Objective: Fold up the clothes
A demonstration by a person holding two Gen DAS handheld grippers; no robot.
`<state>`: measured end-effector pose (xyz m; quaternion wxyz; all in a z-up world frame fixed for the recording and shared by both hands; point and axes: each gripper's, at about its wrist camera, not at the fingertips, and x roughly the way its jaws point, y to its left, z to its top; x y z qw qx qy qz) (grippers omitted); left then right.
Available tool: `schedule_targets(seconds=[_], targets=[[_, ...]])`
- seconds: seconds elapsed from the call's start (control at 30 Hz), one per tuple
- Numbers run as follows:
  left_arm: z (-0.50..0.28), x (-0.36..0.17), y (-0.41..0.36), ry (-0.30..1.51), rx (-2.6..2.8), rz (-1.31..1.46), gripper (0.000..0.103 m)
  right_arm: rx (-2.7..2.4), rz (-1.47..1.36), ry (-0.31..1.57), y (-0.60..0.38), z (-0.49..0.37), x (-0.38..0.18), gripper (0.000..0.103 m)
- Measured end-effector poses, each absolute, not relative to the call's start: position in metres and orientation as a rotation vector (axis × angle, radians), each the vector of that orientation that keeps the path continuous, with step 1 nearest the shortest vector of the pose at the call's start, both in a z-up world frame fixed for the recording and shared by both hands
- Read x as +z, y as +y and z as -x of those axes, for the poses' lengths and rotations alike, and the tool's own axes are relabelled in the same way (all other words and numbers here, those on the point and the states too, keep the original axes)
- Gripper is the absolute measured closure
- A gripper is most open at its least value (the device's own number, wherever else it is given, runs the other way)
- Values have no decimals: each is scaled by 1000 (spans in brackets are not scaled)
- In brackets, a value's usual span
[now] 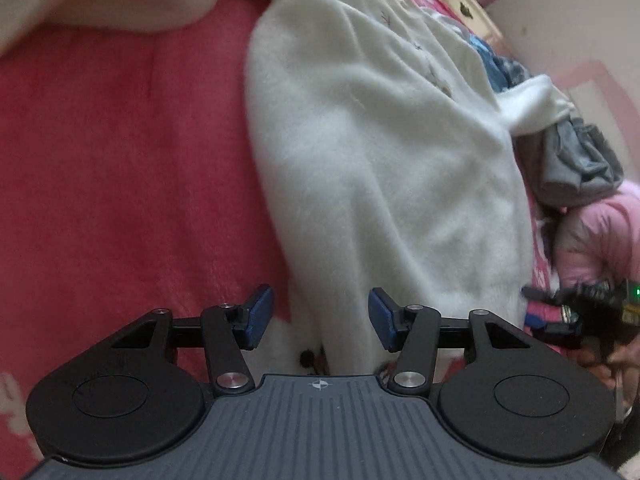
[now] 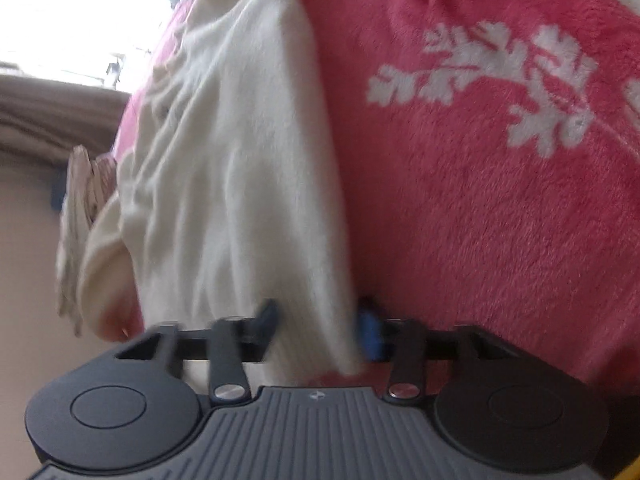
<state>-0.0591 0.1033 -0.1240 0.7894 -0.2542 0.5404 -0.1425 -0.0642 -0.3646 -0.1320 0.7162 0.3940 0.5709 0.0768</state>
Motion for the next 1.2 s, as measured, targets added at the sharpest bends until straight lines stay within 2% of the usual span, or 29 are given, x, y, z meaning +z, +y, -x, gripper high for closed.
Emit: schedule_targets(seconds=[0.2,0.33,0.43,0.5,0.57,0.6,0.63,0.73,0.9,1.0,1.07,1.2], targets=[[50,-120,98,1135,-322,602,83,328,-1020,1131,-376,52,-89,96],[35,-125,101,1182,-374,673,82,366,-1016,1096,-369,25,-69,96],[29,-136,96,1251,-374,709,65,372,-990,1094,-361,10,-65,96],[32,-142,94,1258,-364,721,65,367,-980,1085,-358,7,-65,96],[37,-141,92,1243,-351,717,66,361,-980,1087,-359,7,-66,96],[37,-140,91,1239,-343,717,74,354,-976,1089,-359,6,-67,96],[38,-140,91,1238,-337,717,86,351,-966,1091,-364,7,-65,96],[39,-135,92,1241,-330,706,94,335,-910,1093,-368,15,-57,97],[48,-103,97,1258,-365,625,95,256,-739,1161,-381,51,-41,97],[59,-82,93,1250,-426,550,95,185,-687,1224,-399,72,-51,98],[60,-86,81,1281,-440,457,95,136,-698,1298,-406,75,-74,98],[58,-114,63,1333,-430,268,86,93,-740,1334,-409,74,-96,97]])
